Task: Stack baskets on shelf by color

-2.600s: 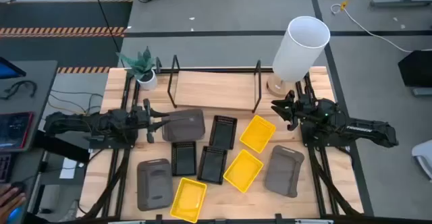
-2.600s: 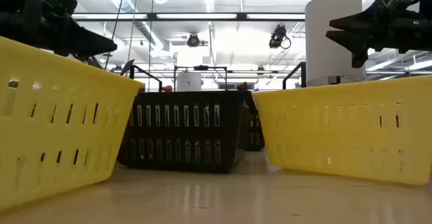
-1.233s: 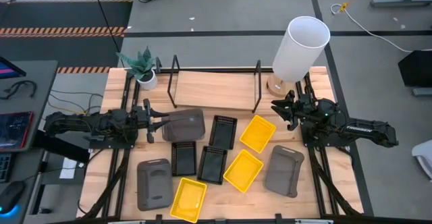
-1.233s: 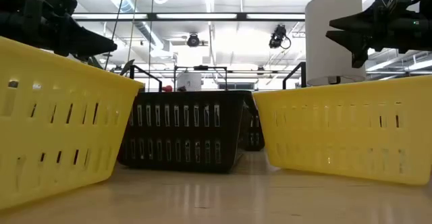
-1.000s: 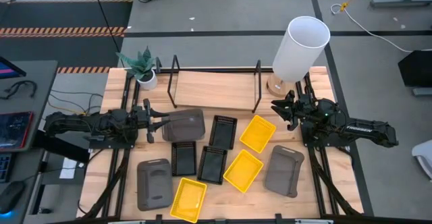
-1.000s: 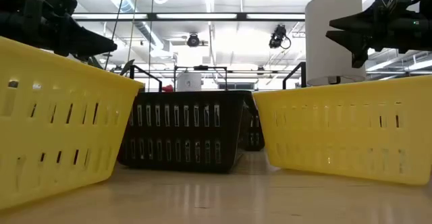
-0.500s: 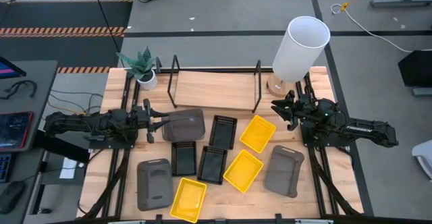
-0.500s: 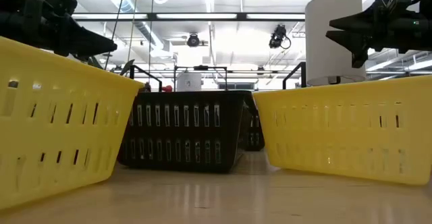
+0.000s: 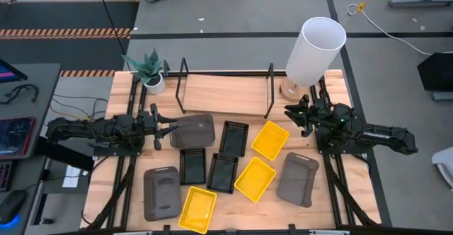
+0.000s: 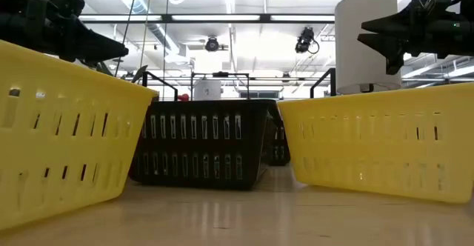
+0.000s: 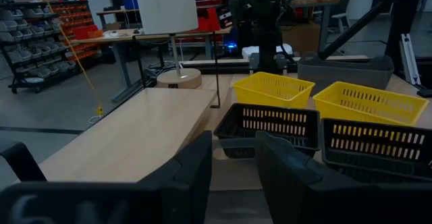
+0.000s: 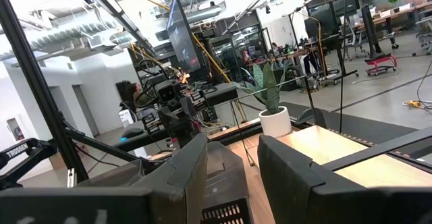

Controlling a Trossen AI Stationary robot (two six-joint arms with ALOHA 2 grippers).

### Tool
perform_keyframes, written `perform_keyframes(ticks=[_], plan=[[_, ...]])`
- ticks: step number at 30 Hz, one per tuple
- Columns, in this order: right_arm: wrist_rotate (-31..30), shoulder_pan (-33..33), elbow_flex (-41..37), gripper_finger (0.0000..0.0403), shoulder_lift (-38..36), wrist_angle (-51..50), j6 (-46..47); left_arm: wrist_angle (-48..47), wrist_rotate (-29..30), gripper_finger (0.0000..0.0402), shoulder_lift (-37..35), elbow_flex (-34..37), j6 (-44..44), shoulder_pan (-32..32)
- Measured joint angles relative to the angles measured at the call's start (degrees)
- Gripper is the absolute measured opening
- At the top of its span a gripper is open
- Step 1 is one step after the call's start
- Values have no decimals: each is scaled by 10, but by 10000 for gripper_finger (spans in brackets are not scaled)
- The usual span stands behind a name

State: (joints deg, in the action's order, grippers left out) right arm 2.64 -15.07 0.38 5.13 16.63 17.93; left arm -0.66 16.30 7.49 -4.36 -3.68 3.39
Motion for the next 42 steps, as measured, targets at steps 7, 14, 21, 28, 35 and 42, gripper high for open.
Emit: perform_keyframes(ticks=[7,14,21,28,35,42], plan=[[0,0,0,138,0,0,0,0,0,121,0,0,0,0],[0,0,0,138,0,0,0,0,0,121,0,0,0,0],[-13,0,0,138,0,18,0,0,0,121,0,0,0,0],[-14,1,0,138,0,117,29,0,0,121,0,0,0,0],[6,1,0,138,0,150,50,0,0,121,0,0,0,0],[95,6,39,137,46,77,76,0,0,121,0,0,0,0]])
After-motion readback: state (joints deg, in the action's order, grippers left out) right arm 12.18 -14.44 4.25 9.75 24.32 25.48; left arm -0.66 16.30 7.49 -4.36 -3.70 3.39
